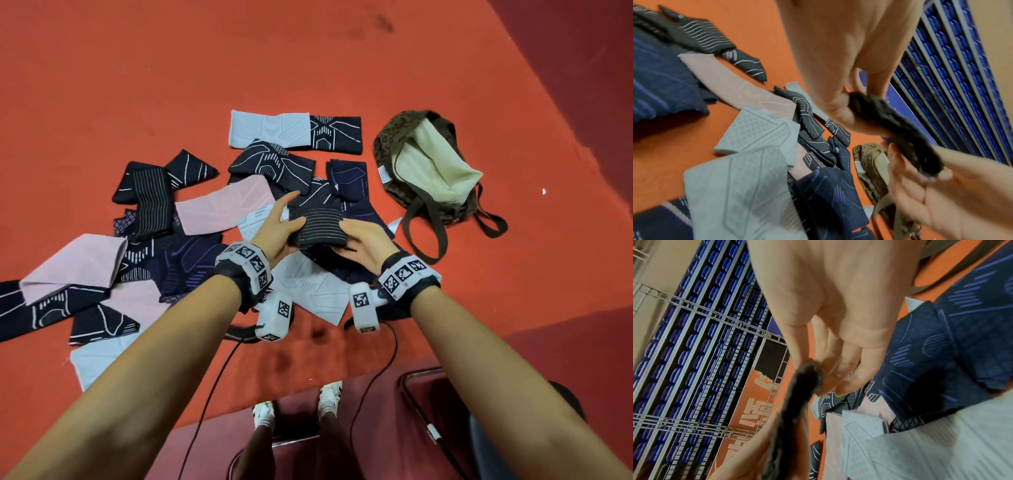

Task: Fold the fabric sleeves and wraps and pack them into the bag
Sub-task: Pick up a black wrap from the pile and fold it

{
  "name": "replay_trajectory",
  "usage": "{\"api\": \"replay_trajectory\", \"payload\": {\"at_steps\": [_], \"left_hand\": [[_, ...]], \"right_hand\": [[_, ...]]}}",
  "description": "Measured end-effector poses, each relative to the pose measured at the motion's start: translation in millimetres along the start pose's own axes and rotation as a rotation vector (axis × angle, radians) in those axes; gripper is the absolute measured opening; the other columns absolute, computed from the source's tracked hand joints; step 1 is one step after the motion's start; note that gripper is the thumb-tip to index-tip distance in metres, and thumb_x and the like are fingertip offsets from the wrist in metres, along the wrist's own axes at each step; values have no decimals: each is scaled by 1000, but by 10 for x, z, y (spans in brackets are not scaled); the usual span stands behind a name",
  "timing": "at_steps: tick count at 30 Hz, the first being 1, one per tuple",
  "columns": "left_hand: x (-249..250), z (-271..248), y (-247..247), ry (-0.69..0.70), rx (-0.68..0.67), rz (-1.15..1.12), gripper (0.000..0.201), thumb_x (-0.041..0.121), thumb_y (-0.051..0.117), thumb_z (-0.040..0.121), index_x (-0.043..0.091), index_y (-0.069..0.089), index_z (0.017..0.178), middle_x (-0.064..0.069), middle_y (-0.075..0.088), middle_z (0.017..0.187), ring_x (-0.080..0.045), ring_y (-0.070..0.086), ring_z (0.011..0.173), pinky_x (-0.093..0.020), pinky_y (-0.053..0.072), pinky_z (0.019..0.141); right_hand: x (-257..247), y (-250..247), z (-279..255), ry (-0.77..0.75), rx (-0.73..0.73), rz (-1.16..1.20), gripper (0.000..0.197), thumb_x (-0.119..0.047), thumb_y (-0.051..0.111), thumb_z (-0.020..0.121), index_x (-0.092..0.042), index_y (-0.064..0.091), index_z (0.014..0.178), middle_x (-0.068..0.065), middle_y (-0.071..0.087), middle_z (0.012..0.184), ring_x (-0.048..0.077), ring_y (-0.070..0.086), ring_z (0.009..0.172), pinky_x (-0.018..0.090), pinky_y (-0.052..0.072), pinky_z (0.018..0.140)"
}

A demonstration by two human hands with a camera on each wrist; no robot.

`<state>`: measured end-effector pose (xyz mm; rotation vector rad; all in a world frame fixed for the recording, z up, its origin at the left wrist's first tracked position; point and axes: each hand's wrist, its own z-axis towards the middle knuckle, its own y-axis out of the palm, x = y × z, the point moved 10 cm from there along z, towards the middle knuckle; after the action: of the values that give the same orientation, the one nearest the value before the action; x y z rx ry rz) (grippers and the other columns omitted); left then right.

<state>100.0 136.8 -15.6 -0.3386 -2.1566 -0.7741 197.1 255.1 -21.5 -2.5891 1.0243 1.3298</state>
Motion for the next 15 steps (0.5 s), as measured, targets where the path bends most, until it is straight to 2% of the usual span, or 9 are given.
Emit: {"api": "replay_trajectory", "payload": {"at_steps": [3,5,7,10,12,13,15], "left_hand": [[-17,6,-61,30,51,208,31,2,64,85,17,58,112,-10,62,105,-20,63,85,-30,55,72],[-49,22,-92,33,85,318,26,-1,68,80,17,58,96,-12,63,94,-22,63,79,-25,55,66],[-79,41,-57,46,95,464,26,0,71,78,15,54,90,-7,61,83,-20,60,73,-23,53,62],[-299,109,41,-1,93,725,29,11,78,73,13,53,85,0,55,81,-24,58,84,-37,52,82],[-523,129,150,-55,59,761,29,12,79,73,17,51,75,-2,55,77,-27,59,84,-45,53,85],[-636,142,226,-69,32,784,29,13,79,73,18,50,72,-2,54,74,-25,59,80,-44,54,84],[-826,150,396,-64,-10,864,28,14,77,76,19,50,69,2,51,67,-14,54,66,-30,51,74]], "right_hand": [[-46,26,1,-24,-10,-79,11,-9,56,92,-9,63,100,5,67,88,14,64,78,27,55,70],[-68,28,-12,-22,-20,-158,6,-8,58,91,-10,62,86,4,64,81,13,61,73,25,54,68],[-68,-60,-16,-23,-1,-257,8,-9,59,90,-9,59,82,5,62,79,13,60,72,25,52,69],[0,-377,-44,-30,68,-450,14,-11,62,88,-11,57,75,8,59,79,14,59,73,27,51,70],[113,-632,-105,1,92,-527,18,-10,62,88,-11,56,72,7,59,76,14,59,70,25,52,64],[184,-766,-142,28,97,-557,20,-10,62,88,-11,56,70,6,59,73,13,58,67,24,52,61],[304,-1039,-226,66,118,-620,24,-12,64,88,-12,56,65,4,57,65,13,55,61,23,49,56]]}}
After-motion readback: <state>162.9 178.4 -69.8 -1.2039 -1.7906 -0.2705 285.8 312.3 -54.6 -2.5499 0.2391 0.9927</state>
